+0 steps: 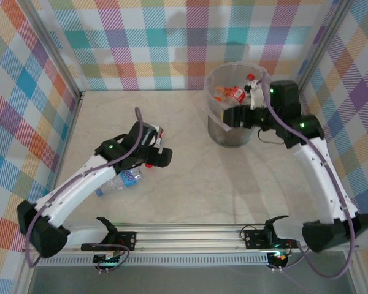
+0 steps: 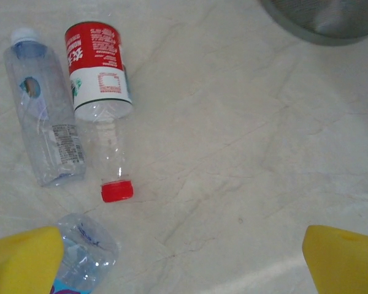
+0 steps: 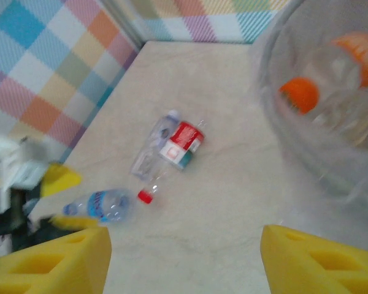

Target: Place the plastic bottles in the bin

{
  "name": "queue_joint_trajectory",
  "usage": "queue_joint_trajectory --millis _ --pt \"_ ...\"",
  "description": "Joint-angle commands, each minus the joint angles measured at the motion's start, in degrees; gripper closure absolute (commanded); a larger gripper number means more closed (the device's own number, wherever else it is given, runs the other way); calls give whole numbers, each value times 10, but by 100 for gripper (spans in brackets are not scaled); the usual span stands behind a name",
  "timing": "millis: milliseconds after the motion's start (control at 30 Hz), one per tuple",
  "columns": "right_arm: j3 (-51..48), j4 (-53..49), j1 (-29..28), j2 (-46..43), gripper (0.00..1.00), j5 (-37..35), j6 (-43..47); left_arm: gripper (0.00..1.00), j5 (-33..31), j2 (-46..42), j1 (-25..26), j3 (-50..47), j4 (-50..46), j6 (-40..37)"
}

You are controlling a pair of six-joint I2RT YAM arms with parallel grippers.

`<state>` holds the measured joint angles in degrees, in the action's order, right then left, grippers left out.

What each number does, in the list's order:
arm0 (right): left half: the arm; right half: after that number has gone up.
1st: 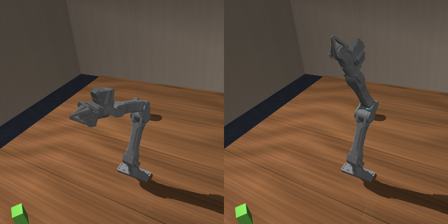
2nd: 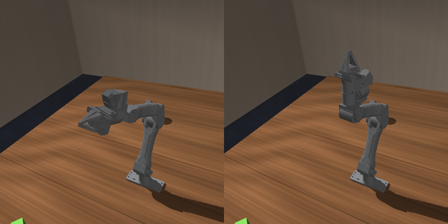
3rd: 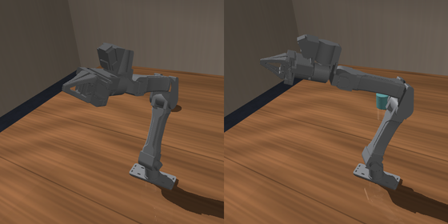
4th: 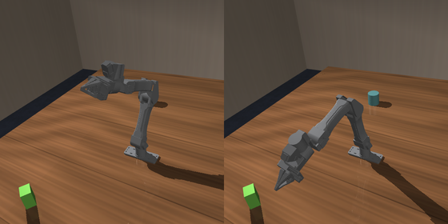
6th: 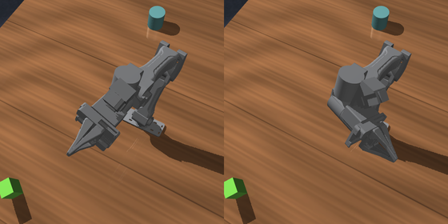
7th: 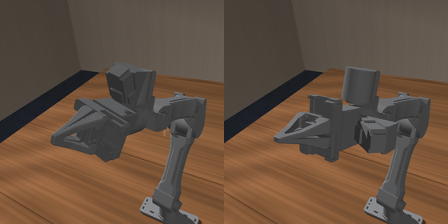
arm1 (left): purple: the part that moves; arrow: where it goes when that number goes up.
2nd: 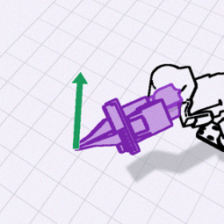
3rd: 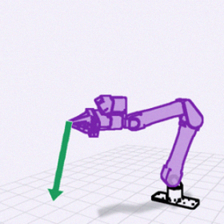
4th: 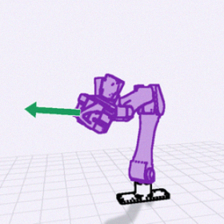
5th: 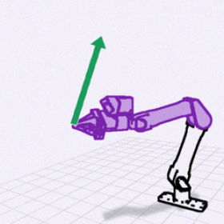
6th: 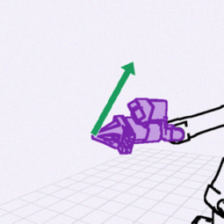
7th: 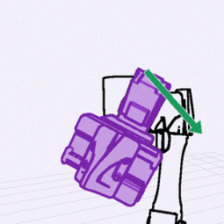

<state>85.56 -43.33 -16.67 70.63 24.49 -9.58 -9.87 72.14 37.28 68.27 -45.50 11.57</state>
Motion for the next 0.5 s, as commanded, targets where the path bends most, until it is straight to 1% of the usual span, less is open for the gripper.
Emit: queue_joint_trajectory --millis 0,133,200,300,400,467 --pt "-88 60 0 -56 31 88 -3 2 -27 76 -21 52 -33 25" --pt "-186 110 -1 -101 28 136 -30 7 -25 162 -51 109 -54 32" --pt "-222 137 -1 -113 25 163 -41 9 -8 200 -70 130 -57 30" --pt "-246 146 -1 -119 23 188 -37 10 10 243 -90 149 -56 21" --pt "-255 133 -1 -125 21 187 -14 11 24 279 -108 160 -51 15" --pt "-261 133 -1 -129 20 182 -9 14 34 298 -119 165 -40 14"
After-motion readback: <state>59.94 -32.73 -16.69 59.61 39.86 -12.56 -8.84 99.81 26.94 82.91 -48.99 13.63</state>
